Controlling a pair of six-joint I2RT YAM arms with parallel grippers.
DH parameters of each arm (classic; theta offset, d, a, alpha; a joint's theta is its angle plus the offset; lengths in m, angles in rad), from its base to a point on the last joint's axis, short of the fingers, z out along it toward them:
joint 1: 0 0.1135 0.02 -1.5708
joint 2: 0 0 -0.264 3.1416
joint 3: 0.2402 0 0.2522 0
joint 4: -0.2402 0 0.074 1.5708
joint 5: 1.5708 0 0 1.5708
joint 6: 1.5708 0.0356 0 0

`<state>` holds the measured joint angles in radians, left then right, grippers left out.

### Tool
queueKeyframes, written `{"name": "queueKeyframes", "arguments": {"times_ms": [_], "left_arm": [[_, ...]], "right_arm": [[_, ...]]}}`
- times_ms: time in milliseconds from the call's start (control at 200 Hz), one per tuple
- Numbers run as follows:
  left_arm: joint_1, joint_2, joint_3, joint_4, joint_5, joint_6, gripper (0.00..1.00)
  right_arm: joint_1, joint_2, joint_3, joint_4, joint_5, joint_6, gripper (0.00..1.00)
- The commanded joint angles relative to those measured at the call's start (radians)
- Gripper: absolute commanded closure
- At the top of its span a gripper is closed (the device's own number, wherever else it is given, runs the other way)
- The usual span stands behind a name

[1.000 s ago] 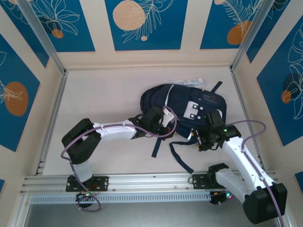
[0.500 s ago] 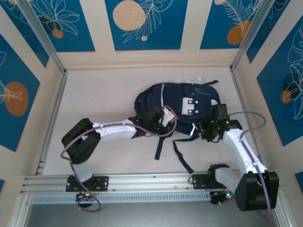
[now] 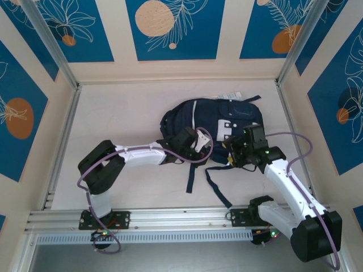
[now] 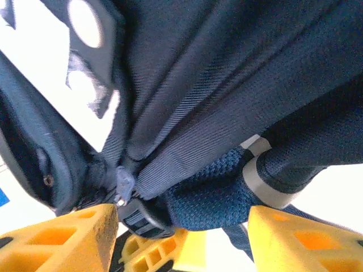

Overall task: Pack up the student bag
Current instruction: Zip the student bag at the center of the table.

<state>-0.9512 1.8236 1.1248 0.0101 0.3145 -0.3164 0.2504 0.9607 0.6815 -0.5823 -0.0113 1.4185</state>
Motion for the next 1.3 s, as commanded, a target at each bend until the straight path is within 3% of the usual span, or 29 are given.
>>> {"name": "queueKeyframes", "arguments": {"times_ms": [0,160,375,570,700,805,935,1060,1295], "left_arm": [[0.002,-0.008,0.038,0.036,0.046,-0.015,1.00],[0.003,-0.005,0.039,0.036,0.043,-0.031,1.00],[0.004,-0.003,0.034,0.045,0.060,-0.037,1.00],[0.005,0.002,0.053,0.015,0.043,-0.023,1.00],[0.008,0.009,0.061,0.012,0.047,-0.024,1.00],[0.009,0.011,0.063,0.012,0.055,-0.026,1.00],[0.009,0.009,0.057,0.016,0.065,-0.027,1.00],[0.009,0.008,0.047,0.028,0.077,-0.038,1.00],[0.009,0.007,0.042,0.016,0.076,-0.038,1.00]], "right_arm": [[0.022,0.014,-0.053,0.071,0.011,0.131,0.40],[0.067,0.008,-0.124,0.082,0.053,0.257,0.46],[0.069,0.020,-0.183,0.183,0.066,0.306,0.43],[0.077,-0.050,-0.144,0.028,0.066,0.297,0.42],[0.078,-0.148,-0.172,-0.067,0.063,0.340,0.47],[0.081,-0.195,-0.220,-0.066,0.041,0.372,0.47],[0.083,-0.212,-0.279,0.045,0.054,0.395,0.43],[0.065,-0.125,-0.300,0.212,0.016,0.359,0.39],[0.063,-0.064,-0.288,0.350,0.025,0.312,0.42]]}}
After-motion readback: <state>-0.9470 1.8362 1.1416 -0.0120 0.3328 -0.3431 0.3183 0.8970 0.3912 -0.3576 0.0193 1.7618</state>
